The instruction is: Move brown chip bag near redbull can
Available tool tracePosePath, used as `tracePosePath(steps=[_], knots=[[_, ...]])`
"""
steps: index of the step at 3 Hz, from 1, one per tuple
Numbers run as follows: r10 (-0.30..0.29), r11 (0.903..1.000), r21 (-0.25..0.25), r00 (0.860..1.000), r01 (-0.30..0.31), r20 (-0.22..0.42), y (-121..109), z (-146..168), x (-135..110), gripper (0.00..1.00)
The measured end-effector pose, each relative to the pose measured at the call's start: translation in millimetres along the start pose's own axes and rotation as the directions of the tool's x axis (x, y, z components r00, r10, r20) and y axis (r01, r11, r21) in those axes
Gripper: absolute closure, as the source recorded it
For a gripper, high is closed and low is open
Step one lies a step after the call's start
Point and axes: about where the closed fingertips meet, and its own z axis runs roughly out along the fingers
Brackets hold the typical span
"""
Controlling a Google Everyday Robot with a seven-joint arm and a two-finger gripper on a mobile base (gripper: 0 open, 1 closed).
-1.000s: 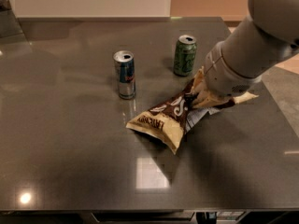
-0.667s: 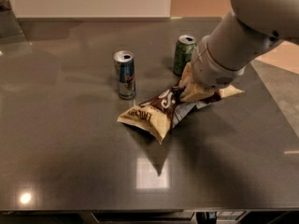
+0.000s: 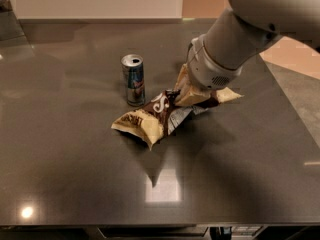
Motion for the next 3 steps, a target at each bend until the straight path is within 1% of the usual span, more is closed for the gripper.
tracePosePath(steps=[1, 2, 3], knots=[[0.007, 0.9997, -0.025, 0.999, -0.006, 0.041, 3.3, 2.3, -13.7, 0.37], [0.019, 0.9989, -0.043, 0.997, -0.015, 0.077, 9.0, 4.8, -22.4, 0.13], [0.016, 0.999, -0.043, 0.997, -0.013, 0.076, 9.3, 4.7, -23.5, 0.0]])
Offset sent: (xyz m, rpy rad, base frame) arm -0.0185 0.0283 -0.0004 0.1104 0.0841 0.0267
